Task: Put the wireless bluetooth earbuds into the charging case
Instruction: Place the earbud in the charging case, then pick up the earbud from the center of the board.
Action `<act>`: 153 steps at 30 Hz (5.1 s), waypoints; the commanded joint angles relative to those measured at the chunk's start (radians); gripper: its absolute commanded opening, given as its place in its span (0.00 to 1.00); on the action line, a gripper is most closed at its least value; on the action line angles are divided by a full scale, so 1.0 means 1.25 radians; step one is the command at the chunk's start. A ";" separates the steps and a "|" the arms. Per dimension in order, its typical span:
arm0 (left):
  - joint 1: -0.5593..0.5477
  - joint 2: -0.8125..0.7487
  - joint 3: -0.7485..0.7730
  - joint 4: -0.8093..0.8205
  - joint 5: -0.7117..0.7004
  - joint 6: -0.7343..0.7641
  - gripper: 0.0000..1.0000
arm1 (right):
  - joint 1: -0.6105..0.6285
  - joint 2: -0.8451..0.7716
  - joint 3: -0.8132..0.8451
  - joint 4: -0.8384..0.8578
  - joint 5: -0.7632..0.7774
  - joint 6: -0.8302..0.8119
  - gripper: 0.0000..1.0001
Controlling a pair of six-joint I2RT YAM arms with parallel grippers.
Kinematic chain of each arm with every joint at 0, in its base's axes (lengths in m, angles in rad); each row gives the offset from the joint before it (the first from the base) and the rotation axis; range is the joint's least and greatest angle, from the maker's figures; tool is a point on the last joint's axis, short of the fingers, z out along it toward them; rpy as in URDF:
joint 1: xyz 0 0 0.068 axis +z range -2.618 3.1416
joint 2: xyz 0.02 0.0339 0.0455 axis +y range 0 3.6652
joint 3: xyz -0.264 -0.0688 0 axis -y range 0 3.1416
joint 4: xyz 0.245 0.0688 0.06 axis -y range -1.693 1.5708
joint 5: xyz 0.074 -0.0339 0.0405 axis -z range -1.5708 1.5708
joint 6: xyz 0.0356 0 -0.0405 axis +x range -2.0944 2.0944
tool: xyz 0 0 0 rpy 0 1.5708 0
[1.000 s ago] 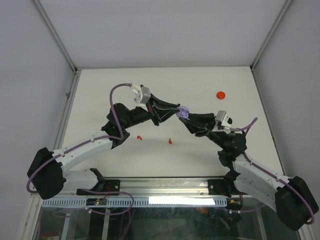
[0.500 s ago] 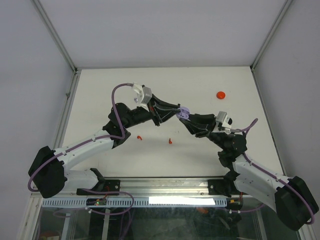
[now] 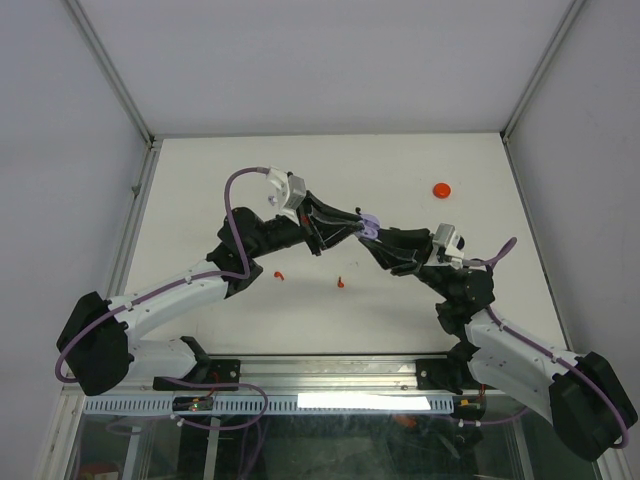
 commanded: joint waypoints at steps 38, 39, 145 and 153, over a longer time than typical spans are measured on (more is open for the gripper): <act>0.123 -0.068 0.127 -0.567 -0.358 0.069 0.55 | 0.002 -0.101 -0.057 -0.035 0.073 -0.107 0.00; 0.140 -0.058 0.131 -0.579 -0.369 0.066 0.55 | 0.002 -0.105 -0.058 -0.041 0.074 -0.112 0.00; 0.139 0.397 0.243 -0.832 -0.487 -0.001 0.09 | 0.001 -0.163 -0.046 -0.328 0.042 -0.178 0.00; 0.091 0.407 0.230 -0.862 -0.503 -0.014 0.16 | 0.001 -0.151 -0.042 -0.344 0.042 -0.170 0.00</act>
